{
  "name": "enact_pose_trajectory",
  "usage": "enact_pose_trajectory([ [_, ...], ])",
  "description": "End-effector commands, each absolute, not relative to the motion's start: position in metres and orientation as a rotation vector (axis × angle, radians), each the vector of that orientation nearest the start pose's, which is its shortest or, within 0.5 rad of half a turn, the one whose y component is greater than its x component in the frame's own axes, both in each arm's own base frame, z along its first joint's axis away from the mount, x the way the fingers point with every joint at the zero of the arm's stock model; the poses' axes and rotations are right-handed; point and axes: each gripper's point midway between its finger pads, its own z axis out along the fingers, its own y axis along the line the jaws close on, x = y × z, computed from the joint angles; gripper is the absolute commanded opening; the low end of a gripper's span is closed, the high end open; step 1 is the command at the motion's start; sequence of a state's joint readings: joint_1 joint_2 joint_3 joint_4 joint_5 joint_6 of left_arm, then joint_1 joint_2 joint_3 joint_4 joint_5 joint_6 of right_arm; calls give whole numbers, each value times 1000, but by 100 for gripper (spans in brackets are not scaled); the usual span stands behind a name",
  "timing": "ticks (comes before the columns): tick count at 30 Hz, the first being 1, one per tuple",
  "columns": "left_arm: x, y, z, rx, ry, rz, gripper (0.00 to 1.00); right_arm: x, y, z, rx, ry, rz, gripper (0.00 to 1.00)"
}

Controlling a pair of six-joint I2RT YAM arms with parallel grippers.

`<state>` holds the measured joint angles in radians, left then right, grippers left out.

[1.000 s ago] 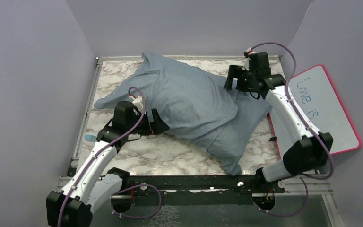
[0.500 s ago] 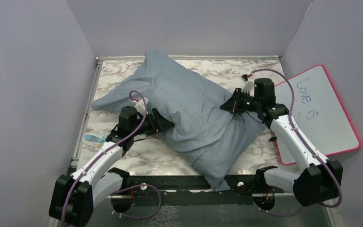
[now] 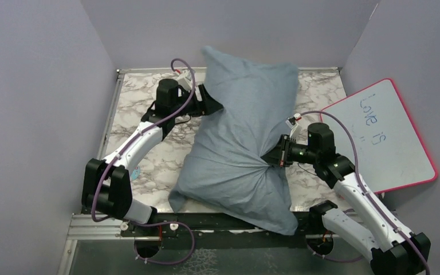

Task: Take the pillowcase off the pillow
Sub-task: Adjust the pillow at the center of the board.

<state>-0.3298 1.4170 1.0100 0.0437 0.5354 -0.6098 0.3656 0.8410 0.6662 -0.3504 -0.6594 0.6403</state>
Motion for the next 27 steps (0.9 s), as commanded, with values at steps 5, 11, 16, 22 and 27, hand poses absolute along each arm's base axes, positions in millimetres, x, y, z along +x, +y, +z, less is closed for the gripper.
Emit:
enact_pose_trajectory([
  [5, 378, -250, 245, 264, 2042, -1051, 81, 157, 215, 217, -262, 2245, 1361, 36],
  [11, 360, -190, 253, 218, 2091, -660, 94, 194, 175, 224, -226, 2319, 887, 71],
  [16, 296, -163, 229, 186, 2159, -629, 97, 209, 150, 235, -134, 2313, 680, 79],
  [22, 215, -169, 194, 120, 2239, -886, 99, 192, 136, 208, -56, 2439, 611, 80],
  [27, 175, -173, 191, 79, 2222, -1046, 99, 151, 156, 173, -90, 2536, 850, 80],
])
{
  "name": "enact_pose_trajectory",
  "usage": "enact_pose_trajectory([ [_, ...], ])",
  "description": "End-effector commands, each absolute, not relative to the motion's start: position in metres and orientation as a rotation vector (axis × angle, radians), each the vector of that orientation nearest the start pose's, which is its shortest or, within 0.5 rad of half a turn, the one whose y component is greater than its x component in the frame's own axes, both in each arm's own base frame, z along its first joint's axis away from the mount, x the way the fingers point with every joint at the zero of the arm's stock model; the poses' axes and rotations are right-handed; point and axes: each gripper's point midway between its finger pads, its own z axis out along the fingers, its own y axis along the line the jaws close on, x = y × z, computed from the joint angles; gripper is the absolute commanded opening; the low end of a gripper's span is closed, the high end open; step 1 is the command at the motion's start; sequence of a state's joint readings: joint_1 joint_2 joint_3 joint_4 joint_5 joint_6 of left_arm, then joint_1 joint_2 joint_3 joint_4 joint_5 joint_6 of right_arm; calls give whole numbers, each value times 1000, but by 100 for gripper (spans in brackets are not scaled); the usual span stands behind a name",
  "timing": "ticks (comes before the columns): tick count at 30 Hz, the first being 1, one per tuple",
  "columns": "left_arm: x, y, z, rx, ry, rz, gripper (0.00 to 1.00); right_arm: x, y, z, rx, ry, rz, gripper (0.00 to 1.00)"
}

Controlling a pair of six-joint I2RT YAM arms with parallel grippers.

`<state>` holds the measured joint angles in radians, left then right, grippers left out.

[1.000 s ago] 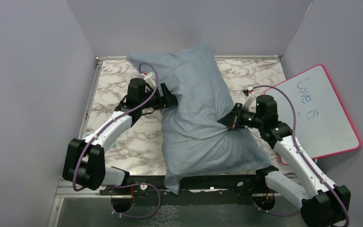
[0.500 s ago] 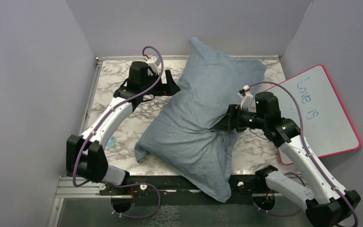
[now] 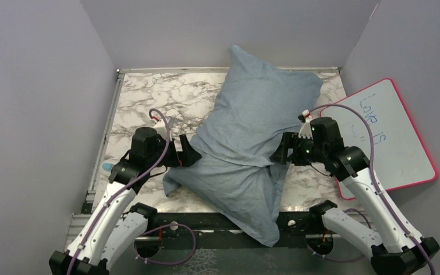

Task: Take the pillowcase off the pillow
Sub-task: Adjust the pillow at the center of the board.

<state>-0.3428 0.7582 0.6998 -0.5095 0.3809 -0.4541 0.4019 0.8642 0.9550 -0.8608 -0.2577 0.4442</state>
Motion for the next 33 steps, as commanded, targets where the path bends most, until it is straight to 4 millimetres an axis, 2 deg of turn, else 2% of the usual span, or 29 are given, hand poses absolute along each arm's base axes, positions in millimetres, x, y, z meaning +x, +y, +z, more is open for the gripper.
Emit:
enact_pose_trajectory([
  [1, 173, -174, 188, 70, 2226, -1064, 98, 142, 166, 167, -113, 2539, 952, 80],
  [3, 171, -178, 183, 79, 2226, -1103, 90, 127, 187, 160, -136, 2543, 1189, 78],
  [5, 178, -181, 182, 88, 2217, -1108, 79, 122, 202, 156, -119, 2522, 1363, 73],
  [7, 193, -179, 185, 64, 2195, -1057, 67, 130, 208, 157, -90, 2481, 1370, 71],
  [9, 212, -179, 193, 53, 2148, -1014, 49, 142, 210, 162, -79, 2450, 1331, 69],
  [11, 231, -183, 202, 71, 2097, -1002, 33, 150, 214, 169, -90, 2430, 1336, 66],
  [14, 256, -192, 207, 128, 2107, -977, 13, 157, 223, 174, -144, 2436, 1360, 64],
  [16, 275, -193, 215, 161, 2113, -920, 6, 161, 224, 172, -170, 2470, 1324, 65],
  [18, 295, -184, 225, 195, 2112, -798, 4, 167, 221, 172, -182, 2498, 1265, 66],
  [22, 329, -145, 251, 191, 2083, -488, 1, 180, 206, 188, -201, 2488, 1079, 71],
  [23, 332, -139, 255, 191, 2078, -452, 2, 183, 202, 194, -204, 2474, 1032, 73],
  [24, 332, -135, 254, 188, 2085, -438, 8, 187, 198, 201, -206, 2454, 993, 75],
  [26, 328, -137, 246, 194, 2111, -462, 31, 192, 195, 218, -223, 2412, 959, 79],
  [28, 319, -136, 228, 162, 2158, -477, 63, 193, 200, 236, -274, 2365, 989, 83],
  [29, 314, -135, 222, 133, 2174, -489, 74, 194, 204, 248, -312, 2336, 1018, 83],
  [31, 306, -133, 216, 97, 2185, -499, 88, 197, 211, 261, -358, 2315, 1049, 84],
  [33, 300, -123, 220, 64, 2177, -460, 98, 203, 216, 271, -391, 2295, 1065, 84],
])
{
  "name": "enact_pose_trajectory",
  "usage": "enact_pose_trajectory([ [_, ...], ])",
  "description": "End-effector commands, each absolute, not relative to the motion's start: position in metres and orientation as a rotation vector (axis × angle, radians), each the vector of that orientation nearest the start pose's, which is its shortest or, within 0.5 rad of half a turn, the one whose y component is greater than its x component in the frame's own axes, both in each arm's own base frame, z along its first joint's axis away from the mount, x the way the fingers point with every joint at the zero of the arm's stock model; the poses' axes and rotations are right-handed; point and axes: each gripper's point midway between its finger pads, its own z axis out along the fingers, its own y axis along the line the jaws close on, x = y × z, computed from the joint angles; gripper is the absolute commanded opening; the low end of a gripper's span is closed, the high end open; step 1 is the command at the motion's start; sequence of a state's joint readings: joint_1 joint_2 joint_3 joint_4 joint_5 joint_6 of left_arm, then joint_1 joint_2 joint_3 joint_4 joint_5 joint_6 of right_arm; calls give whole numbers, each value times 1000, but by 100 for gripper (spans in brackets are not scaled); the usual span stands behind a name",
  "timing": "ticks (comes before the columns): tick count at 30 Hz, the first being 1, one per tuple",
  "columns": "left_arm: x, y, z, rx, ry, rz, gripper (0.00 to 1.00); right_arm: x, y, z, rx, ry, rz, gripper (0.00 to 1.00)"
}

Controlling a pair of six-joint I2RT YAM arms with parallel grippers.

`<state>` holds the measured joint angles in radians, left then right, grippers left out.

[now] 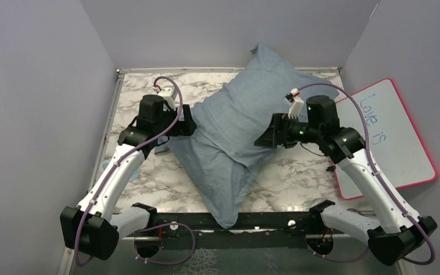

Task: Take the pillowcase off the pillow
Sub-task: Adjust the pillow at the center of the board.

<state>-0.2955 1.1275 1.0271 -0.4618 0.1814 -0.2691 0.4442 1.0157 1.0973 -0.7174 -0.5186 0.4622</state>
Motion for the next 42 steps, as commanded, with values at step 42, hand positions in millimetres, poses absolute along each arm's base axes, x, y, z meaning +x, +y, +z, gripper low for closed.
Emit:
enact_pose_trajectory([
  [42, 190, -128, 252, -319, 2110, -870, 99, 223, 332, 231, -876, 2235, 697, 68],
])
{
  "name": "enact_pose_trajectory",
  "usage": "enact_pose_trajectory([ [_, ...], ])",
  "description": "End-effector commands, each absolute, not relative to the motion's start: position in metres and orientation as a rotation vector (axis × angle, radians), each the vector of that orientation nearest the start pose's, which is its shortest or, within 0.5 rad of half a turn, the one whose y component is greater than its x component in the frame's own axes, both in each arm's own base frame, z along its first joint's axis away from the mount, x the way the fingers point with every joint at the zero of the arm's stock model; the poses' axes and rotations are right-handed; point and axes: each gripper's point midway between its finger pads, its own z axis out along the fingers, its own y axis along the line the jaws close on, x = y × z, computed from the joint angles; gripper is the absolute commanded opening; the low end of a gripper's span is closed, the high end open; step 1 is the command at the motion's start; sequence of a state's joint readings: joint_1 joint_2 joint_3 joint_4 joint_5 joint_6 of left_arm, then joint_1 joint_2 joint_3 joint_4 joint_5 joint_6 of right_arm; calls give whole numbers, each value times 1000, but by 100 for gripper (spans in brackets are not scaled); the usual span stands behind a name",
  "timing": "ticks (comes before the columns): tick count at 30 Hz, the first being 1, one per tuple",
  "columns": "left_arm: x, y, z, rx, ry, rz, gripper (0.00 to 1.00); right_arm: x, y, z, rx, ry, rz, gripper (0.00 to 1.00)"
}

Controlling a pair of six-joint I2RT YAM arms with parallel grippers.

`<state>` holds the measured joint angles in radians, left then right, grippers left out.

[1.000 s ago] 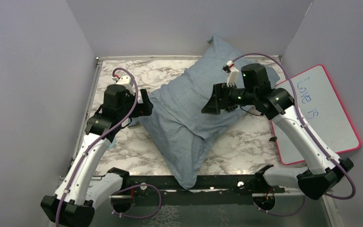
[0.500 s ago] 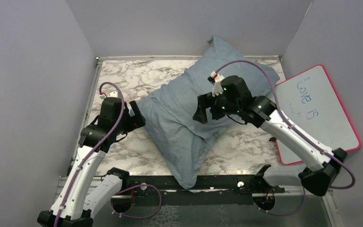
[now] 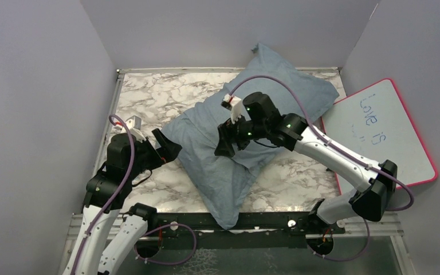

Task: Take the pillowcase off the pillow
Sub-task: Adjust the pillow at the center of the board, then remove the pillow from the pillowcase.

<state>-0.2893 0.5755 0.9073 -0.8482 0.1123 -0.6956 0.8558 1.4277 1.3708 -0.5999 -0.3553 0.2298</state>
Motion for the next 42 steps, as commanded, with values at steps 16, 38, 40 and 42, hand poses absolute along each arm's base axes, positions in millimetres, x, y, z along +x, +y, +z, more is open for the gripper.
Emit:
enact_pose_trajectory([
  [16, 233, -182, 254, -54, 2120, -1101, 93, 263, 289, 252, -541, 2172, 395, 1],
  [38, 242, -206, 198, -87, 2272, -873, 41, 228, 326, 231, -698, 2276, 683, 13],
  [40, 240, -204, 191, -84, 2288, -864, 26, 226, 329, 237, -716, 2252, 716, 24],
  [42, 236, -204, 185, -94, 2303, -871, 24, 224, 333, 242, -728, 2230, 752, 26],
])
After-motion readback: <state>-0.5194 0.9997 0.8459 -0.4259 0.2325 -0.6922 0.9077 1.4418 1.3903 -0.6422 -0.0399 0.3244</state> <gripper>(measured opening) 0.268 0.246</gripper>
